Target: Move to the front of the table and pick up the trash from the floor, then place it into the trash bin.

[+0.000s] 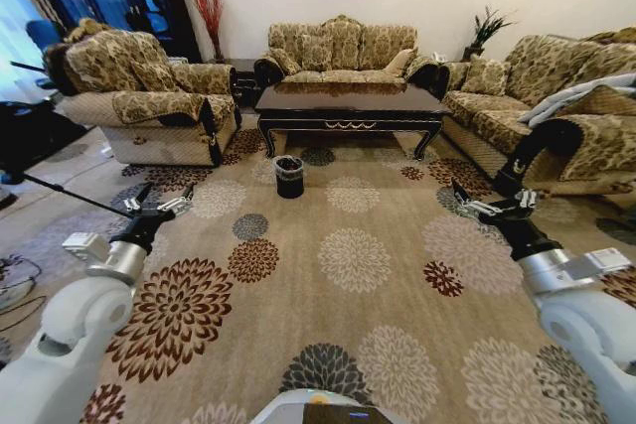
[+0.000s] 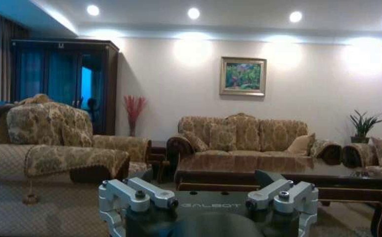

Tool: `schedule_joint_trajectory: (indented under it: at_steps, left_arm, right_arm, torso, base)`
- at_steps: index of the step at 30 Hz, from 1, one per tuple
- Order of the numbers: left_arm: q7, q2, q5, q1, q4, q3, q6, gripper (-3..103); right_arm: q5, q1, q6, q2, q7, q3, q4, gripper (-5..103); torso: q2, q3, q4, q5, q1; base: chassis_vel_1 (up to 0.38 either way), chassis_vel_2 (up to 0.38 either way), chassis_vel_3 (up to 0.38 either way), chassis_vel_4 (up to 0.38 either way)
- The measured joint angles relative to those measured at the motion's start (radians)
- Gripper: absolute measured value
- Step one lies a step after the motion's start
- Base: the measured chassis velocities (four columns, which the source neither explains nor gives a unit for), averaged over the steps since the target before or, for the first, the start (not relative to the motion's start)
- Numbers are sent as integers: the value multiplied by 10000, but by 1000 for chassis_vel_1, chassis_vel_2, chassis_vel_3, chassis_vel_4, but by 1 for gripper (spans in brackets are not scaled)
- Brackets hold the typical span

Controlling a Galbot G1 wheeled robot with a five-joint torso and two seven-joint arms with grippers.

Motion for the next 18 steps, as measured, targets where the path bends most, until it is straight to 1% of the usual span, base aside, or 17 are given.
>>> schedule_joint_trajectory:
  at_steps: [3, 8, 11, 16, 18]
  left_arm:
    - [-10, -31, 6, -21, 23, 46, 3, 100]
    - [-14, -69, 20, -28, 26, 80, 5, 100]
    - [-18, -93, 34, -28, 64, 98, 5, 100]
    - [-18, -145, 113, -32, 161, 169, 5, 100]
    - [-17, -210, 157, -46, 198, 249, 4, 100]
  right_arm:
    - [-17, 30, 0, 34, 38, -64, -22, 100]
    - [-63, 54, 0, 104, 61, -146, -34, 100]
    - [-140, 133, 6, 204, 90, -288, -77, 100]
    - [-220, 199, 9, 302, 215, -416, -145, 100]
    - [-266, 240, 8, 354, 271, -492, -202, 100]
  torso:
    - [190, 109, 0, 0, 82]
    - [337, 193, 0, -1, 144]
    - [528, 298, 0, 0, 229]
    - [683, 389, 0, -1, 294]
    - [817, 470, 0, 0, 347]
  base:
    - [0, 0, 0, 0]
    - [0, 0, 0, 0]
    - [0, 0, 0, 0]
    - [0, 0, 0, 0]
    - [0, 0, 0, 0]
